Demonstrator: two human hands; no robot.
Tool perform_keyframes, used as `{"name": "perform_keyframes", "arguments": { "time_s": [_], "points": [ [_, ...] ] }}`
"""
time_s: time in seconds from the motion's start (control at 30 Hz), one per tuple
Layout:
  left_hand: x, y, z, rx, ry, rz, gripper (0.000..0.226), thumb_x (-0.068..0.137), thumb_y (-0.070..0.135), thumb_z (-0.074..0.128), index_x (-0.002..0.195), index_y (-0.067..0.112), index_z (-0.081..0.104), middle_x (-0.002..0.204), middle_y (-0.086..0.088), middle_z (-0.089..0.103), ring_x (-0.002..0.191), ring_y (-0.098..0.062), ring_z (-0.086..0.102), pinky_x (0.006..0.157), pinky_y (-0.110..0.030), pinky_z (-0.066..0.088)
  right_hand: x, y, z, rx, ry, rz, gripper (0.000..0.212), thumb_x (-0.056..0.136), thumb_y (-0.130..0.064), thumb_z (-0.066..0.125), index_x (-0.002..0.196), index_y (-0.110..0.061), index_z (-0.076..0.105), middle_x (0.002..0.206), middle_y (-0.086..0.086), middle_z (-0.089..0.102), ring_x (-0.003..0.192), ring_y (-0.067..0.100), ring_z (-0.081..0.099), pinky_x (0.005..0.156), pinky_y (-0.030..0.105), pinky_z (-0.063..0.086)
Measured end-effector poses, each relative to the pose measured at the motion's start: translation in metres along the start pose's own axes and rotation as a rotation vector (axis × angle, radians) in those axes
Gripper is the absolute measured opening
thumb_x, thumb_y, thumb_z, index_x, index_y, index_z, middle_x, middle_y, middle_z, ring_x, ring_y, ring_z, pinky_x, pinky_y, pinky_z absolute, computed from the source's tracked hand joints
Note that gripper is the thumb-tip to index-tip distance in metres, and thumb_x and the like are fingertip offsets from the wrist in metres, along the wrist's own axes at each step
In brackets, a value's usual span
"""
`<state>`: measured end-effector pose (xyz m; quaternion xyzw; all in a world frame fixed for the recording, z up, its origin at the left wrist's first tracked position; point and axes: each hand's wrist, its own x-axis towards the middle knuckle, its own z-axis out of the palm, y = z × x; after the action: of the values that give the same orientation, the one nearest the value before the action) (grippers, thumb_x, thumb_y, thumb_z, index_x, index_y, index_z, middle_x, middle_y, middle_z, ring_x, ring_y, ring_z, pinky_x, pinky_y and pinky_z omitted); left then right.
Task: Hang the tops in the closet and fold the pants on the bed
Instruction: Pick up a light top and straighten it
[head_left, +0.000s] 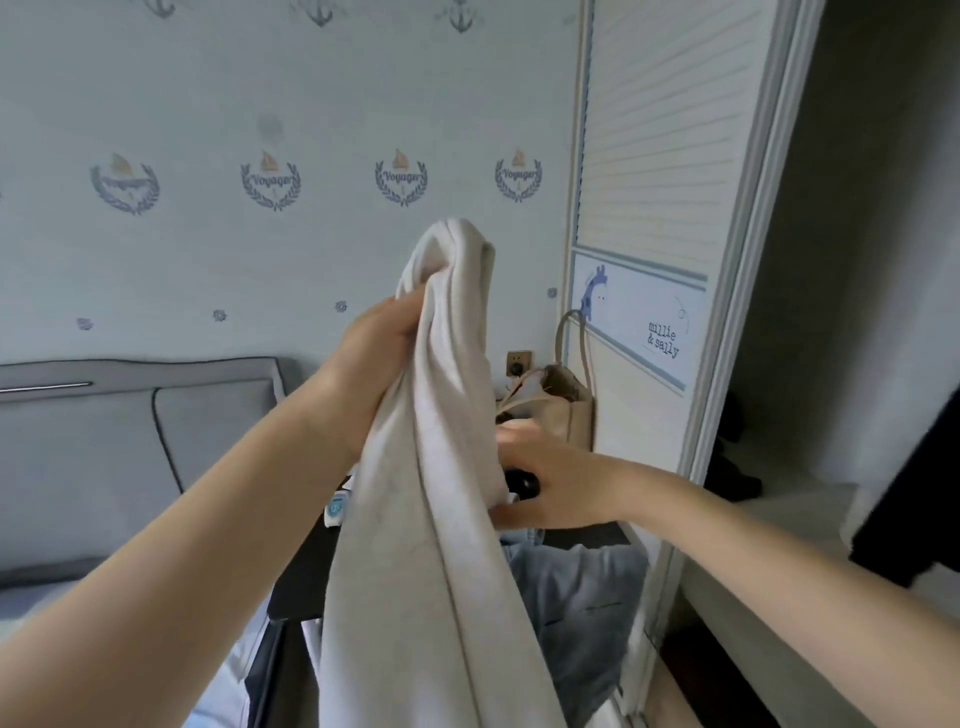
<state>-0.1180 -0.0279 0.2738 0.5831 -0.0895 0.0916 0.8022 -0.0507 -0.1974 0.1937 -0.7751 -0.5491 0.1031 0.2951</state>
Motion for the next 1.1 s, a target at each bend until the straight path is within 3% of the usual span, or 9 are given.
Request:
{"name": "perform_keyframes", "arguments": {
  "time_s": [0.23, 0.47, 0.57, 0.63, 0.67, 0.73, 0.8, 1.0, 1.1],
  "points": [
    [0.036, -0.005, -0.009, 0.139, 0.092, 0.046, 0.025, 0.094, 0.034, 0.059, 0.098, 0.015, 0.073, 0.085, -0.003, 0.074, 0.079, -0.018, 0.071, 0.070, -0.027, 0.058, -0.081, 0.028, -0.060, 0.316, 0.131, 0.110, 0.016, 0.079, -0.014, 0.073, 0.092, -0.007, 0.075, 0.113, -0.014, 0.062, 0.111, 0.003, 0.057, 0.091, 0.016, 0.043],
    [0.077, -0.044, 0.010, 0.218, -0.066, 0.017, 0.032, 0.094, 0.022, 0.058, 0.070, 0.016, 0.077, 0.072, -0.004, 0.072, 0.066, -0.018, 0.070, 0.059, -0.026, 0.056, -0.126, 0.019, -0.065, 0.474, 0.090, 0.309, 0.042, 0.075, -0.032, 0.074, 0.086, 0.007, 0.069, 0.081, 0.013, 0.064, 0.077, 0.026, 0.059, 0.072, 0.032, 0.043],
    [0.102, -0.061, 0.020, 0.191, -0.170, -0.029, 0.023, 0.095, 0.012, 0.054, 0.083, 0.008, 0.074, 0.083, -0.013, 0.071, 0.076, -0.026, 0.070, 0.072, -0.036, 0.056, -0.138, 0.012, -0.062, 0.386, 0.279, 0.459, 0.080, 0.079, -0.056, 0.065, 0.090, 0.022, 0.057, 0.071, 0.020, 0.053, 0.068, 0.035, 0.050, 0.067, 0.027, 0.036],
    [0.119, -0.075, 0.025, 0.195, -0.218, -0.067, 0.019, 0.090, 0.008, 0.053, 0.082, 0.006, 0.070, 0.078, -0.013, 0.068, 0.073, -0.026, 0.067, 0.070, -0.035, 0.053, -0.149, 0.004, -0.067, 0.329, 0.564, 0.563, 0.052, 0.080, -0.054, 0.056, 0.083, -0.006, 0.075, 0.063, 0.003, 0.065, 0.066, 0.018, 0.063, 0.061, 0.007, 0.042],
    [0.125, -0.080, 0.028, 0.215, -0.254, -0.081, 0.015, 0.084, 0.008, 0.054, 0.078, 0.007, 0.067, 0.073, -0.012, 0.064, 0.068, -0.025, 0.064, 0.067, -0.033, 0.051, -0.153, 0.001, -0.069, 0.282, 0.673, 0.593, 0.040, 0.080, -0.053, 0.055, 0.079, -0.020, 0.079, 0.069, -0.005, 0.071, 0.071, 0.013, 0.067, 0.065, 0.011, 0.049],
    [0.137, -0.089, 0.041, 0.294, -0.422, -0.091, 0.011, 0.070, 0.009, 0.054, 0.069, 0.010, 0.064, 0.066, -0.010, 0.058, 0.062, -0.022, 0.060, 0.060, -0.028, 0.046, -0.158, -0.001, -0.073, 0.178, 0.800, 0.680, 0.035, 0.075, -0.056, 0.062, 0.083, -0.027, 0.079, 0.093, 0.018, 0.072, 0.095, 0.041, 0.063, 0.083, 0.052, 0.055],
    [0.147, -0.098, 0.060, 0.419, -0.672, -0.127, 0.019, 0.061, 0.011, 0.058, 0.075, 0.013, 0.070, 0.071, -0.008, 0.062, 0.066, -0.019, 0.062, 0.058, -0.024, 0.048, -0.159, -0.004, -0.076, 0.096, 0.943, 0.755, 0.031, 0.077, -0.051, 0.068, 0.086, -0.024, 0.079, 0.098, 0.032, 0.065, 0.099, 0.052, 0.055, 0.084, 0.062, 0.047],
    [0.137, -0.130, 0.149, 0.726, -1.028, -0.035, 0.044, 0.058, 0.076, 0.066, 0.088, 0.044, 0.070, 0.086, 0.016, 0.074, 0.077, 0.001, 0.068, 0.069, -0.024, 0.050, -0.169, -0.024, -0.105, -0.034, 1.394, 0.852, 0.023, 0.075, -0.044, 0.070, 0.076, -0.024, 0.079, 0.093, 0.014, 0.073, 0.097, 0.027, 0.066, 0.068, 0.011, 0.050],
    [0.125, -0.163, 0.190, 0.884, -1.010, 0.194, 0.039, 0.065, 0.070, 0.066, 0.074, 0.032, 0.067, 0.065, 0.010, 0.067, 0.061, -0.007, 0.064, 0.060, -0.036, 0.054, -0.158, -0.034, -0.108, -0.091, 1.383, 0.869, 0.019, 0.085, -0.031, 0.068, 0.073, -0.020, 0.079, 0.085, -0.002, 0.075, 0.084, 0.005, 0.068, 0.061, -0.002, 0.041]
  ]
}}
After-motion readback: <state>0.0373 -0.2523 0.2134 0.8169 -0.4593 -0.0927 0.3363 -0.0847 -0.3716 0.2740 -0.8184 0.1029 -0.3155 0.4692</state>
